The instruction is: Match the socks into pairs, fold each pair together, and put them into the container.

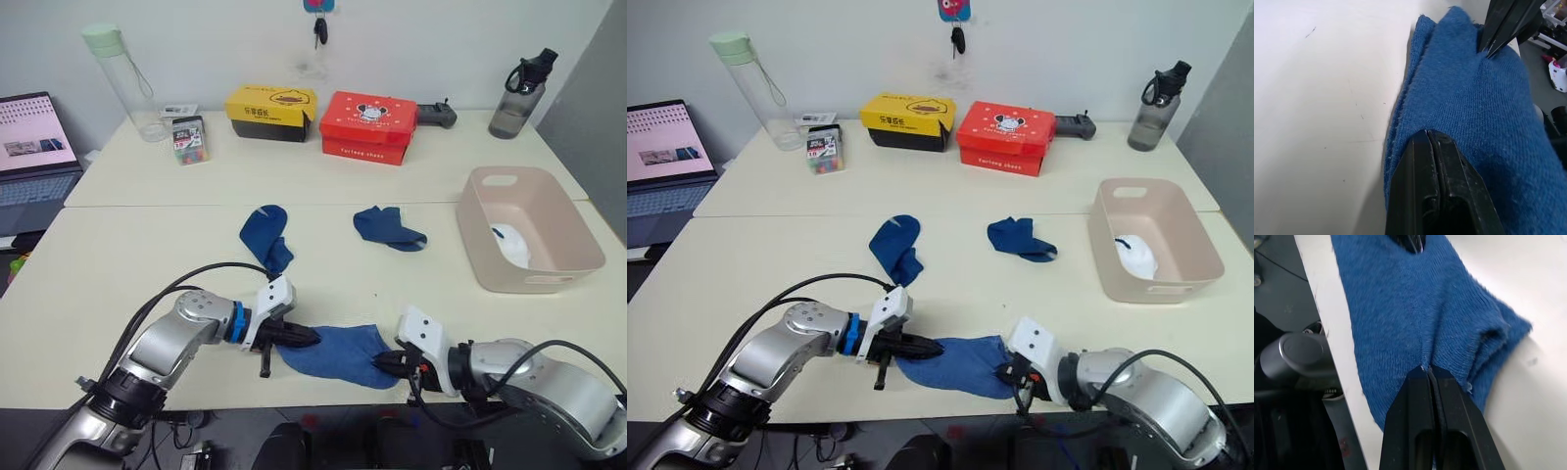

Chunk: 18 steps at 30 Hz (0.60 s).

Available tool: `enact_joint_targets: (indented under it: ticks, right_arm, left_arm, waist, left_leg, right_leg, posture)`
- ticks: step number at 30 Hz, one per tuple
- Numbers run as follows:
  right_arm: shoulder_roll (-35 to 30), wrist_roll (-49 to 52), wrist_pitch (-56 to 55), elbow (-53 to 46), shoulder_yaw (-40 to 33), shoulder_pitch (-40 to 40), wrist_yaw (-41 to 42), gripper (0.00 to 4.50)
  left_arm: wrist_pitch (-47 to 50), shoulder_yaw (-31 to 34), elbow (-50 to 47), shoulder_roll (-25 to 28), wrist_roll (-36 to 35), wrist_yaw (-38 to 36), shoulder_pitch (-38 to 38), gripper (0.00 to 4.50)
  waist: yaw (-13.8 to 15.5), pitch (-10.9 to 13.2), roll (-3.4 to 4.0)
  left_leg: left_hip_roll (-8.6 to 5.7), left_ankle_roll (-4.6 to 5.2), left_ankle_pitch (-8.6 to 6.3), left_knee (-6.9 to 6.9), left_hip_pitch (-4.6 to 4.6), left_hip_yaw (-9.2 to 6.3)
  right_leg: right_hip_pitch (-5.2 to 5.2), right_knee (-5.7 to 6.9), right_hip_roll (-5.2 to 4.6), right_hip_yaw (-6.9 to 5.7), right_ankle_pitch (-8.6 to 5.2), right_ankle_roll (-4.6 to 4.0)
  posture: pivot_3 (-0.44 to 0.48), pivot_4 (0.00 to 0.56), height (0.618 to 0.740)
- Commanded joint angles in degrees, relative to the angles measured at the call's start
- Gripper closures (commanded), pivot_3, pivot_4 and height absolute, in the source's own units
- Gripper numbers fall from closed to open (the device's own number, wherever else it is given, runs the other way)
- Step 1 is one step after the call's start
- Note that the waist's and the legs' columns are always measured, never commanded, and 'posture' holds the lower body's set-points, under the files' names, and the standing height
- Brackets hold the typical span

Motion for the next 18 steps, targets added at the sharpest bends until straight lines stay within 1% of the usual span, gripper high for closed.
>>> enact_joint_targets:
  ticks: [1,4,6,8,11,13,15,18]
  right_arm:
    - [-1.70,-0.23,-2.63,-1.65,-2.88,2.62,2.29,4.47]
    - [1.24,4.52,-2.24,-3.05,-8.02,1.32,2.22,4.47]
    - [2.46,5.19,-1.33,-3.05,-8.81,-0.43,1.67,4.47]
    - [3.80,4.60,-0.77,-2.49,-7.77,-2.12,0.91,4.47]
    - [4.98,1.92,-0.37,-1.68,-4.29,-3.86,0.19,4.47]
    - [4.19,0.09,0.19,-1.41,-1.91,-4.29,0.16,4.47]
    - [3.12,0.23,0.07,-1.82,-1.65,-3.46,1.65,4.47]
    - [1.95,0.86,-1.04,-2.21,-3.29,-2.18,2.99,3.92]
  left_arm:
    - [-0.70,-0.90,1.77,0.48,3.02,0.49,0.28,4.50]
    - [-2.00,-0.95,0.46,1.38,3.47,-0.36,0.64,4.50]
    - [-2.11,-0.30,-0.53,1.64,3.04,-0.45,1.00,4.50]
    - [-1.43,1.11,-1.81,1.67,1.93,-0.10,1.14,4.50]
    - [0.63,3.80,-4.04,1.15,-0.43,0.83,0.98,4.50]
    - [1.59,5.03,-5.51,1.14,-1.39,1.21,1.00,4.50]
    - [1.95,5.57,-6.53,1.53,-1.72,1.06,1.26,4.50]
    - [2.00,5.87,-7.75,2.13,-1.87,0.45,2.15,4.50]
  waist:
    - [0.08,-0.01,-0.02]
    - [0.08,-0.01,-0.02]
    - [0.08,-0.01,-0.01]
    - [0.04,-0.01,-0.02]
    - [-0.01,0.01,-0.04]
    - [-0.07,0.01,-0.04]
    - [-0.08,0.01,-0.03]
    - [-0.08,0.01,-0.03]
  left_leg:
    - [0.00,0.01,0.00,0.00,0.00,-0.01]
    - [0.00,0.00,0.00,0.00,0.00,-0.01]
    - [0.02,-0.01,0.01,0.00,0.01,-0.01]
    - [0.02,-0.01,0.01,-0.01,0.00,-0.02]
    - [0.03,-0.02,0.01,-0.01,-0.02,-0.05]
    - [0.02,-0.03,0.02,-0.01,-0.04,-0.05]
    - [0.02,-0.04,0.02,-0.01,-0.05,-0.05]
    - [0.02,-0.06,0.04,-0.01,-0.06,-0.04]
  right_leg:
    - [0.02,-0.03,0.00,-0.01,0.00,0.01]
    - [0.02,-0.03,0.01,0.00,0.02,0.04]
    - [0.02,-0.03,0.02,-0.01,0.02,0.03]
    - [0.02,-0.02,0.02,-0.02,0.02,0.03]
    - [0.00,-0.04,0.03,-0.04,0.02,0.03]
    - [-0.02,-0.04,0.02,-0.04,0.02,0.03]
    - [-0.03,-0.05,0.02,-0.04,0.02,0.04]
    - [-0.02,-0.09,0.02,-0.03,0.02,0.03]
  posture:
    - [0.000,0.150,0.740]
    - [0.000,0.150,0.740]
    - [0.000,0.150,0.740]
    - [0.000,0.150,0.740]
    - [0.000,0.150,0.740]
    - [0.000,0.150,0.740]
    - [0.000,0.150,0.740]
    - [0.000,0.150,0.740]
